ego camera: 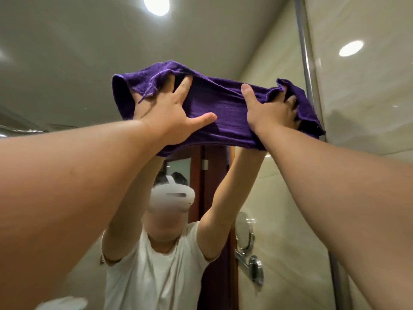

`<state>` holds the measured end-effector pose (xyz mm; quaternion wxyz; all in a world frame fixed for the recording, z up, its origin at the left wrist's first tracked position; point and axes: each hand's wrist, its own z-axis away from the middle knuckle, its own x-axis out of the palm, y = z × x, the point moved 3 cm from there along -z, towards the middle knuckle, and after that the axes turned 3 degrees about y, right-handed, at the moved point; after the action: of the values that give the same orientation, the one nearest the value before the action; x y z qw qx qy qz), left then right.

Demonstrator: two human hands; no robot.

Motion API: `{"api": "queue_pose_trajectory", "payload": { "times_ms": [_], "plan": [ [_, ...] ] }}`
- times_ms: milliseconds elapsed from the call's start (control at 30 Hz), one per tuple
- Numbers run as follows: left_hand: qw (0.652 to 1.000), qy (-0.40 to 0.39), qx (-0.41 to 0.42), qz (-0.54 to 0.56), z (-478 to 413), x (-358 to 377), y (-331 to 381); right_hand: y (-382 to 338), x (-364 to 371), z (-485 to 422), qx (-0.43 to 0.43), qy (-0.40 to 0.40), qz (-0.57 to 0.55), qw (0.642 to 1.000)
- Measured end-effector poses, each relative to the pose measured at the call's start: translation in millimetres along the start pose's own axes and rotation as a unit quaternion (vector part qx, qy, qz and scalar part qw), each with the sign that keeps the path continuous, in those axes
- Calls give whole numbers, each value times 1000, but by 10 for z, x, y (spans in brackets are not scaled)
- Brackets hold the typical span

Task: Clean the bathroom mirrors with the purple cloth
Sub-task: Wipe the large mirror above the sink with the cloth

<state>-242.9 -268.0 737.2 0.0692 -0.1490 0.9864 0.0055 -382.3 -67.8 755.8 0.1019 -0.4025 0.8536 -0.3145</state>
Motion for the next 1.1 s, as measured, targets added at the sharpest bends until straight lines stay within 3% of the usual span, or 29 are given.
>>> {"api": "queue_pose_trajectory", "payload": {
  "times_ms": [333,600,1100],
  "plan": [
    [1000,13,-3,12,48,71,68,124,-26,27,-50,4,-11,999],
    [998,0,10,63,501,233,249,622,-83,362,-29,18,15,999],
    [997,-57,52,29,2252,384,471,1859,-377,1857,-2,2,28,1000]
  ]
}}
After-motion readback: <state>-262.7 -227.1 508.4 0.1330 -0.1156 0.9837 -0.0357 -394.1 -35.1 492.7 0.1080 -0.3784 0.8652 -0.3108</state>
